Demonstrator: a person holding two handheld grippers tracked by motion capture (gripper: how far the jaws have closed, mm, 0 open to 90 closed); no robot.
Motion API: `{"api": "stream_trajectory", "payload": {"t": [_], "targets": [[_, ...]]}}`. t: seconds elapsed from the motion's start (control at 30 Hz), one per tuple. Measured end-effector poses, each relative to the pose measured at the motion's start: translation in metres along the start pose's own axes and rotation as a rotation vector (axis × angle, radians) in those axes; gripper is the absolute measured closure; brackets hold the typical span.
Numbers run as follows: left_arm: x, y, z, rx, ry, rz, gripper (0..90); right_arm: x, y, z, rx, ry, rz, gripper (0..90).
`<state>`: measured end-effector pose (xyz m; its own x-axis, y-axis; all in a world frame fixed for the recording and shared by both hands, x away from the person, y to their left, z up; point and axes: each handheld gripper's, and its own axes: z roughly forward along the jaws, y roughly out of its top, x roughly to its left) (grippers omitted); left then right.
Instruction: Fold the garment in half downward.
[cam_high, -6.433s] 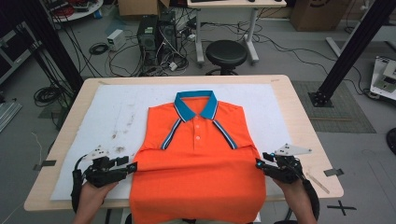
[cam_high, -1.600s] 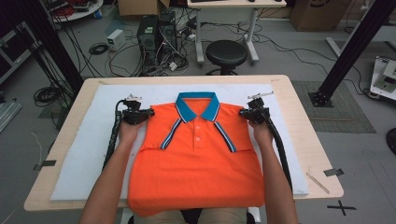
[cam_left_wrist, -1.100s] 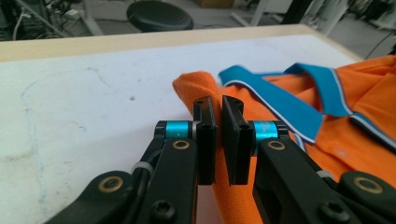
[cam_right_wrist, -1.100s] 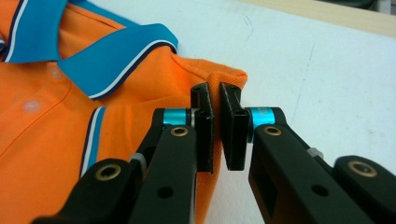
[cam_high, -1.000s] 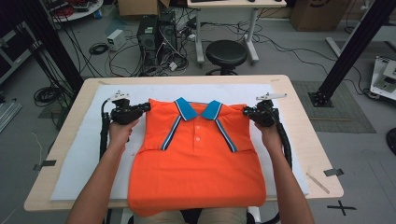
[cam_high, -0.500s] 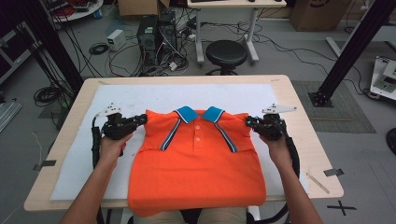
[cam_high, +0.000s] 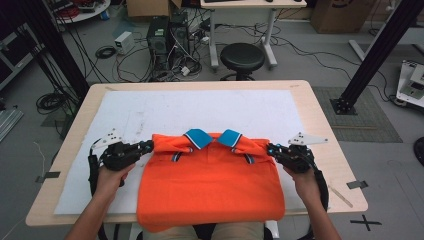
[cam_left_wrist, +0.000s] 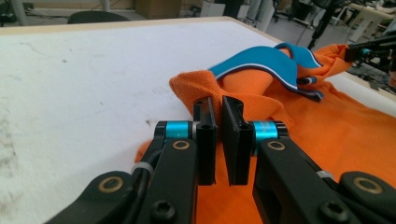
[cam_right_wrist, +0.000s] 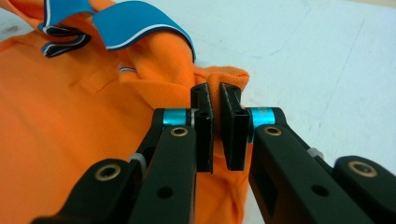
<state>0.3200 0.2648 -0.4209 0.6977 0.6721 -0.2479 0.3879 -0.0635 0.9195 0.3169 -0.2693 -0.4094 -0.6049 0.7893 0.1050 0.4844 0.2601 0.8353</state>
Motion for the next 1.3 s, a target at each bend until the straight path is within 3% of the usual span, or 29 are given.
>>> {"api": "stream_trajectory", "payload": {"t": [0.13,0.27,0.7,0.8,0.87,0.93,1.0,1.13,1.3], "targets": [[-0.006,-0.011,-0.012,-0.005,-0.017,0.003,86.9,0.004,-0.010,-0.011,-0.015,0.011,0.002,85.3],[-0.009,-0.021,-0.019,0.020,-0.028,0.009,87.2,0.007,-0.018,-0.019,-0.022,0.029,0.003,85.4],[-0.026,-0.041,-0.036,0.093,-0.083,0.046,87.3,0.017,-0.044,-0.039,0.022,0.058,-0.012,86.5],[-0.028,-0.045,-0.042,0.102,-0.109,0.042,87.3,0.020,-0.047,-0.045,0.042,0.063,-0.023,86.6],[-0.028,-0.047,-0.045,0.098,-0.156,0.046,87.0,0.022,-0.050,-0.048,0.053,0.069,-0.029,86.5],[-0.026,-0.045,-0.047,0.084,-0.177,0.042,80.2,0.024,-0.051,-0.050,0.059,0.076,-0.027,85.3],[-0.021,-0.040,-0.047,0.063,-0.155,-0.004,58.3,0.025,-0.050,-0.051,0.044,0.074,-0.023,77.1],[-0.008,-0.024,-0.042,0.001,-0.062,-0.045,44.8,0.022,-0.037,-0.050,-0.003,0.043,-0.003,62.3],[0.008,-0.010,-0.018,0.040,0.033,-0.069,39.2,0.010,-0.019,-0.031,0.005,-0.036,0.001,53.8]]}}
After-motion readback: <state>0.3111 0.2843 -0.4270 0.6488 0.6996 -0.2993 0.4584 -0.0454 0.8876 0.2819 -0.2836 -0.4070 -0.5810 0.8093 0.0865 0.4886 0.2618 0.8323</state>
